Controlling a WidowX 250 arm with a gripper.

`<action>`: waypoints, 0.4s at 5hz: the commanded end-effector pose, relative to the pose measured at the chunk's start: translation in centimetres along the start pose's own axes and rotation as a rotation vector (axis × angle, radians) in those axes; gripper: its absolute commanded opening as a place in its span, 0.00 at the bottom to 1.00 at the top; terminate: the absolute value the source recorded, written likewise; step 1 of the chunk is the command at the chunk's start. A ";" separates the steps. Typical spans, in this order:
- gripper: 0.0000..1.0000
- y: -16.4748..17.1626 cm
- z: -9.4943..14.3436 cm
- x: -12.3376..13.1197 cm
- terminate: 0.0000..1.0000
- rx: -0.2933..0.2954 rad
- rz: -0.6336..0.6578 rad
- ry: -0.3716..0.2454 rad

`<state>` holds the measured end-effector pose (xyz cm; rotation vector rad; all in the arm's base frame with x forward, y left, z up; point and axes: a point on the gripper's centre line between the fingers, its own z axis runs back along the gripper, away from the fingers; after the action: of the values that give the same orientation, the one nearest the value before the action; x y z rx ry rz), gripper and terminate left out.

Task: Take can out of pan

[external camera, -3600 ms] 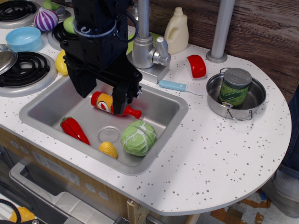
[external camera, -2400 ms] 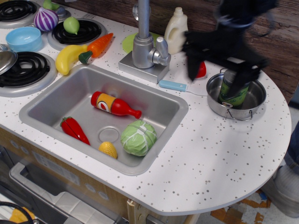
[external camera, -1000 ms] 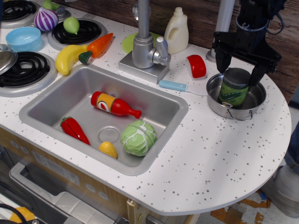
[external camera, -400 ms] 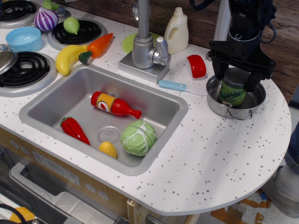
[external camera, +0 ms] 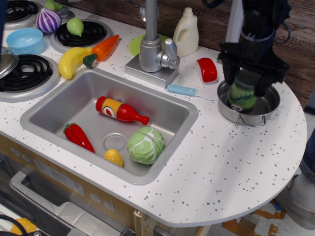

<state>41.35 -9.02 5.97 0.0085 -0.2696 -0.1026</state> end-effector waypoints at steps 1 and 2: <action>0.00 -1.1 5.4 2.4 0.00 0.021 0.006 -0.032; 0.00 -0.8 7.4 0.9 0.00 0.072 0.058 -0.002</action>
<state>38.02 -9.25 10.57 0.1248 -0.1811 -0.0111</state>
